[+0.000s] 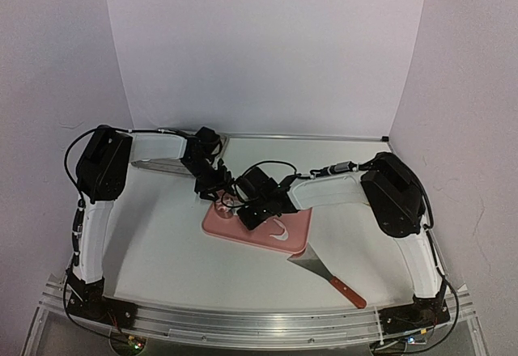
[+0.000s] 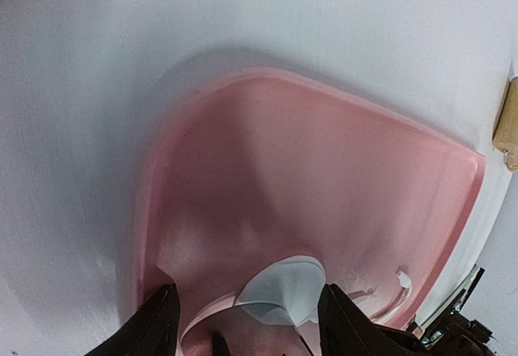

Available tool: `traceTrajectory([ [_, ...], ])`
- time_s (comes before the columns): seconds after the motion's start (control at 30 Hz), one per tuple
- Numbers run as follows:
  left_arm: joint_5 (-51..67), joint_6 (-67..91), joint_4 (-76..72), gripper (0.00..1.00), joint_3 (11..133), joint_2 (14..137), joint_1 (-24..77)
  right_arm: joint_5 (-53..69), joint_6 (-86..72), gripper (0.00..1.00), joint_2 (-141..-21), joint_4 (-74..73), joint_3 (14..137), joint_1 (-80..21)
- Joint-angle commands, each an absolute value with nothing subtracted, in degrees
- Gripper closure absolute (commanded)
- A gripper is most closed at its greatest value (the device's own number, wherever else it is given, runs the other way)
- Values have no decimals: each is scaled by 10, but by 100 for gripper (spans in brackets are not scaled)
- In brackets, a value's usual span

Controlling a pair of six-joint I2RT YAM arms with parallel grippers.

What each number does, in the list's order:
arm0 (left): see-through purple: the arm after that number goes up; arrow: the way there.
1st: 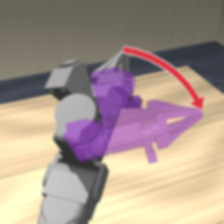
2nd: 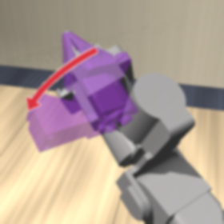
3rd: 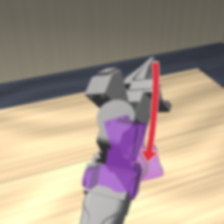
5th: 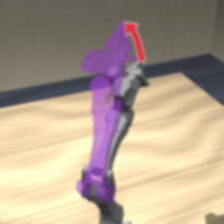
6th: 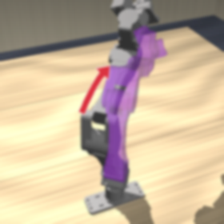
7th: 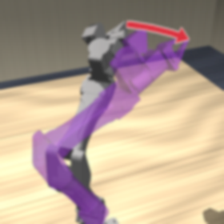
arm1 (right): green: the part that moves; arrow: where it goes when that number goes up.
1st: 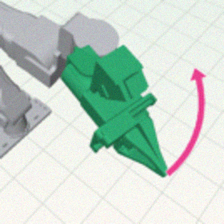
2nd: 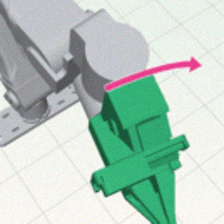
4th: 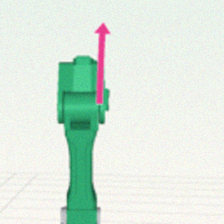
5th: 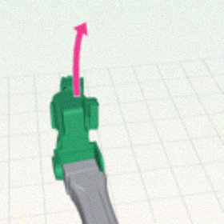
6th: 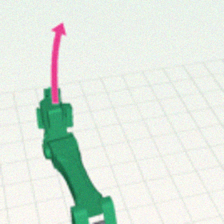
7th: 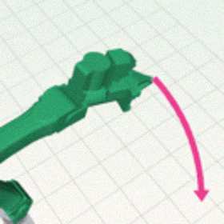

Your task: Roll out the dumpling wrappers from the dough

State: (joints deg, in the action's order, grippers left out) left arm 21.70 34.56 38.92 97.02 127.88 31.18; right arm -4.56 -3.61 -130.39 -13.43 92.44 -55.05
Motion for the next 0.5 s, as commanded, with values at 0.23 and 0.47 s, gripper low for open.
traceTrajectory([
  [0.23, 100, 362, 397, 41, 916, 1259, 311, 59, -42, 100, -1252, -191, 872, -560],
  [0.47, 100, 366, 389, 41, 911, 1255, 312, 145, -66, 100, -1248, -200, 865, -560],
])
